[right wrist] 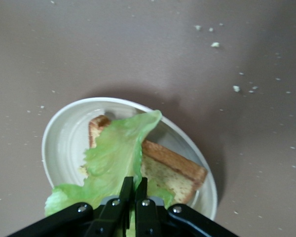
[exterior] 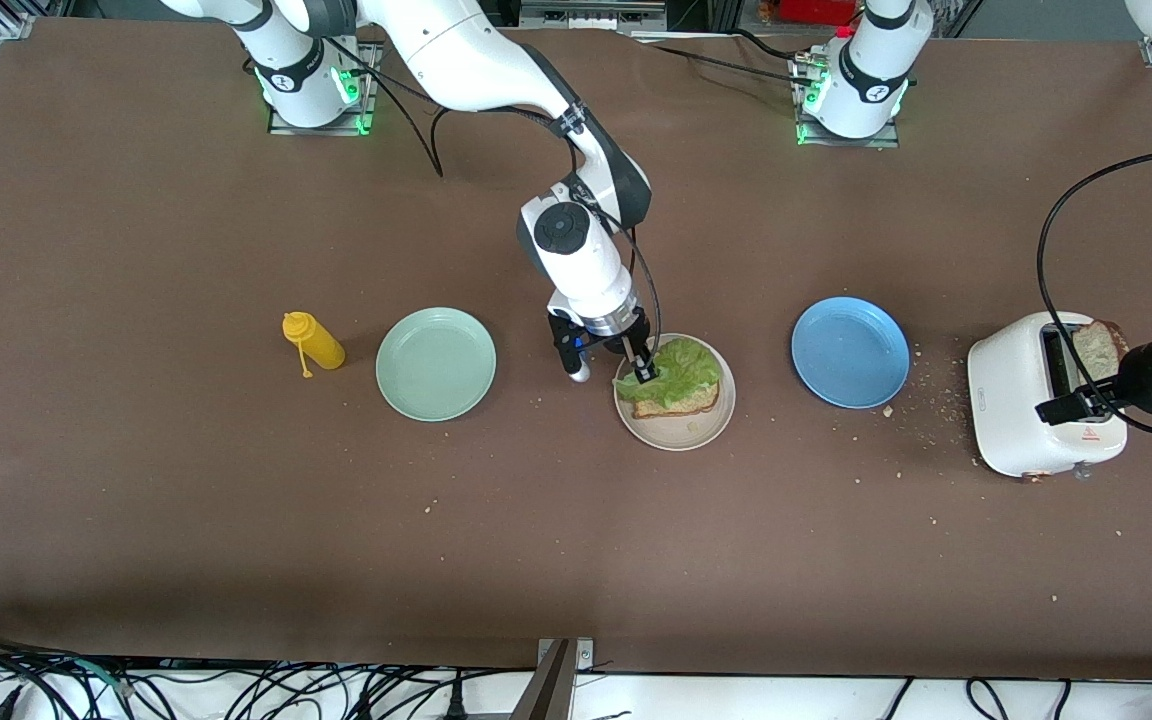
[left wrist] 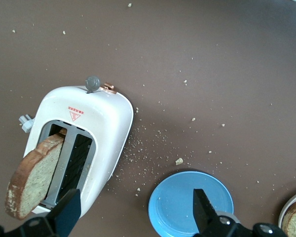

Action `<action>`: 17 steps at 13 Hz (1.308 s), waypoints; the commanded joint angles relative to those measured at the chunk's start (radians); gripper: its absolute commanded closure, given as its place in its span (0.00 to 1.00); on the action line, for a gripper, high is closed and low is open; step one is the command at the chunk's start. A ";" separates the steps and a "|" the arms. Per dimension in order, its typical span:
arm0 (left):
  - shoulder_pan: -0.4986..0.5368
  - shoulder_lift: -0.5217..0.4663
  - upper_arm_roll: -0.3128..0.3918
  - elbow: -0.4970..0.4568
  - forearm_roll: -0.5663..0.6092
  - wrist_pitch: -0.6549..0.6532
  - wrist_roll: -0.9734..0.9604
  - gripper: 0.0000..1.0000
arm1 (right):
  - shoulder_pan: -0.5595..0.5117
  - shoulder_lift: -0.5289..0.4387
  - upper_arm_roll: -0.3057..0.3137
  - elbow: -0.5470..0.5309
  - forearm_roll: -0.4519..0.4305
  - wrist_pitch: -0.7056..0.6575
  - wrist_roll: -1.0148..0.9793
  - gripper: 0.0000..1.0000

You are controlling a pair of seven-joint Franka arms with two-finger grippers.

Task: Make sandwich in beige plate with both arms
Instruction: 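Lower the lettuce onto the toast and open the right gripper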

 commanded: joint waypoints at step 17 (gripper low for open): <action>0.140 -0.107 0.003 -0.195 0.043 0.010 0.269 0.00 | -0.119 -0.153 -0.103 0.123 0.004 -0.547 -0.274 0.02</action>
